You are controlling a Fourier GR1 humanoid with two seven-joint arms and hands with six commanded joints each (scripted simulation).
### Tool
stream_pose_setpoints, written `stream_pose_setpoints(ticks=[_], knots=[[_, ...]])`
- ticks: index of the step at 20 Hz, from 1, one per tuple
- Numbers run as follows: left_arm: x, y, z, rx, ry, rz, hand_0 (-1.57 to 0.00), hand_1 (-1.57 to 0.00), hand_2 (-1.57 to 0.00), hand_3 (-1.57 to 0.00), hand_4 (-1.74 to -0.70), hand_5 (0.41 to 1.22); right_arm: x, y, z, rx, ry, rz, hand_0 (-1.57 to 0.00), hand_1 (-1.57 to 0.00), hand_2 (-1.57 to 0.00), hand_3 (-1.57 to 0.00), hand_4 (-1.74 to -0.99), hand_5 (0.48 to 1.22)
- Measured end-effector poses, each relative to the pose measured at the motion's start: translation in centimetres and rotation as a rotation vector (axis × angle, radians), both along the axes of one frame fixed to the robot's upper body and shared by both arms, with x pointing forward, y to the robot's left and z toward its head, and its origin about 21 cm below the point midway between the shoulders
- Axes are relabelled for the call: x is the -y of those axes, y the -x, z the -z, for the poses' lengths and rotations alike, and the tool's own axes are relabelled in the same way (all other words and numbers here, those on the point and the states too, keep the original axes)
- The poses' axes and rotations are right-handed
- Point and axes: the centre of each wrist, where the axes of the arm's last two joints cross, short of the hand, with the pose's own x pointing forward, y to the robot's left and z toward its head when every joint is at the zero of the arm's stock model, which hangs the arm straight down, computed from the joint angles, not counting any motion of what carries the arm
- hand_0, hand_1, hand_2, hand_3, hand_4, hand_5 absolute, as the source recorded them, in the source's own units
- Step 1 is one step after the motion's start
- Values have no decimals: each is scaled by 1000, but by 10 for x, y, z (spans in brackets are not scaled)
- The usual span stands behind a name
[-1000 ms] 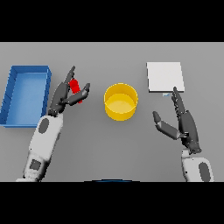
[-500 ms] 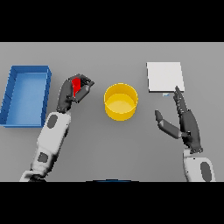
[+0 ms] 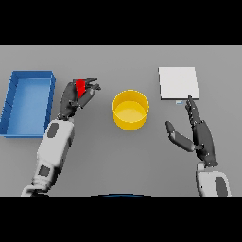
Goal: Pick up the red beaker and tilt it to pour out 1 green nut into yellow bowl. Pick up the yellow bowl and place it on the metallic measuring scale.
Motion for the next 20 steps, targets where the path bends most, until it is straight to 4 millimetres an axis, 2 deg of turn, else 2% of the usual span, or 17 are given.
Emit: stream_pose_setpoints(ticks=[5,12,18,20], knots=[[-2,-7,-31,62,15,39,-1553,-1553,-1555,-1548,-1720,1131,2,0,-3,17,17,-8,1,1,1,1,-1226,650],[-8,-12,-48,74,-131,90,-1559,-1560,-1561,-1556,-1727,1138,-3,-3,2,47,51,-2,1,1,1,1,-1213,662],[-2,-21,-79,103,-502,192,-1568,-1568,-1568,-1567,-1737,1125,-1,2,-2,30,71,4,1,1,1,1,-1186,660],[8,-23,-89,112,-637,238,-1569,-1569,-1569,-1569,-1739,1129,-1,0,-3,18,70,-4,1,1,1,1,-1178,663]])
